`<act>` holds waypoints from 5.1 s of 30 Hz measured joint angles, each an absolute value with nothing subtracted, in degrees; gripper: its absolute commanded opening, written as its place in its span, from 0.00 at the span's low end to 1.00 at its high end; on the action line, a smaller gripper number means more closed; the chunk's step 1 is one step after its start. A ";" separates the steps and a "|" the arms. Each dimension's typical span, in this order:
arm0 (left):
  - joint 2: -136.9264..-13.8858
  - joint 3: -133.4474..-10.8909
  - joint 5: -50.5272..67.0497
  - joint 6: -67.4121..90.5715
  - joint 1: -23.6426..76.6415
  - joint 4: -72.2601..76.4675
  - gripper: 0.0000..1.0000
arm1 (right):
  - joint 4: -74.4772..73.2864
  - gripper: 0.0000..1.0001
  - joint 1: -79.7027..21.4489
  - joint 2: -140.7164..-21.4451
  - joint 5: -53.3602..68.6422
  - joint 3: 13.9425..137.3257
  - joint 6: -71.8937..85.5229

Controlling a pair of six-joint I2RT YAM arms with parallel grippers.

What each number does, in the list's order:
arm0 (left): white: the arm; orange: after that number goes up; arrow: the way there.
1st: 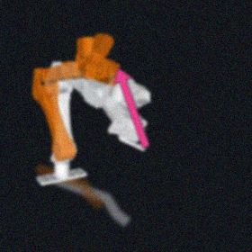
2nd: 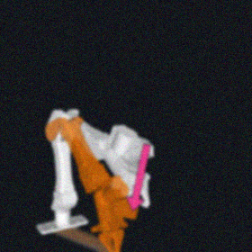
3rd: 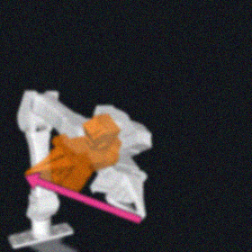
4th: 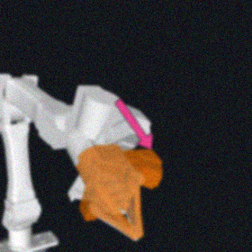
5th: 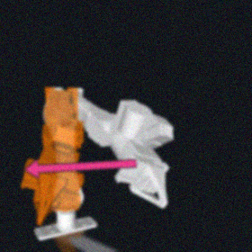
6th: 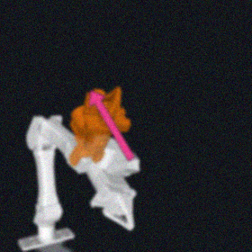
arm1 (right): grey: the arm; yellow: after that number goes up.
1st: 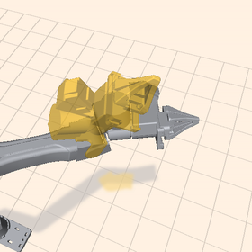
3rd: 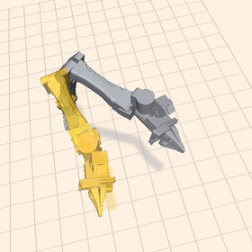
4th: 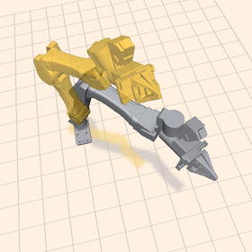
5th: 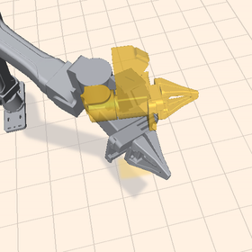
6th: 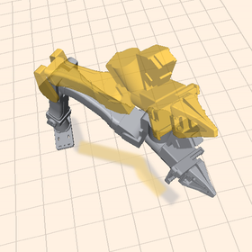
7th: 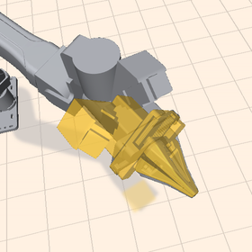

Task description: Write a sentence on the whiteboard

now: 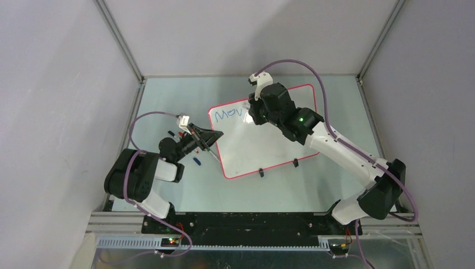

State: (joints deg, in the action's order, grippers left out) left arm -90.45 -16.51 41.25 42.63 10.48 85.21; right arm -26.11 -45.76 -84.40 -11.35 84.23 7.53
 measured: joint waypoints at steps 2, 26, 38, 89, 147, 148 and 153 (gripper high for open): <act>-90.45 -16.51 41.25 42.65 10.48 85.19 0.13 | -26.26 0.00 -45.63 -84.42 -11.35 83.70 7.53; -90.45 -16.51 41.25 42.63 10.50 85.21 0.13 | -26.30 0.00 -44.95 -87.22 -11.57 83.29 7.53; -90.45 -16.51 41.23 42.63 10.50 85.21 0.12 | -26.33 0.00 -44.49 -87.77 -12.47 83.29 7.55; -90.45 -16.51 41.21 42.63 10.50 85.14 0.11 | -27.99 0.00 -43.53 -89.58 -12.56 86.76 8.40; -90.45 -16.51 41.23 42.63 10.57 85.19 0.20 | -28.64 0.00 -43.55 -84.27 -10.79 80.58 8.82; -90.45 -16.51 41.23 42.63 10.57 85.19 0.25 | -28.49 0.00 -43.57 -83.35 -10.52 79.99 8.95; -90.43 -16.51 40.97 41.95 10.63 85.03 0.35 | -25.98 0.00 -43.97 -76.79 -9.69 75.90 9.04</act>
State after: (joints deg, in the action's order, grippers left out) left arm -90.43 -16.51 40.97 41.95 10.63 85.03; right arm -25.98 -43.97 -76.79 -9.69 75.90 9.04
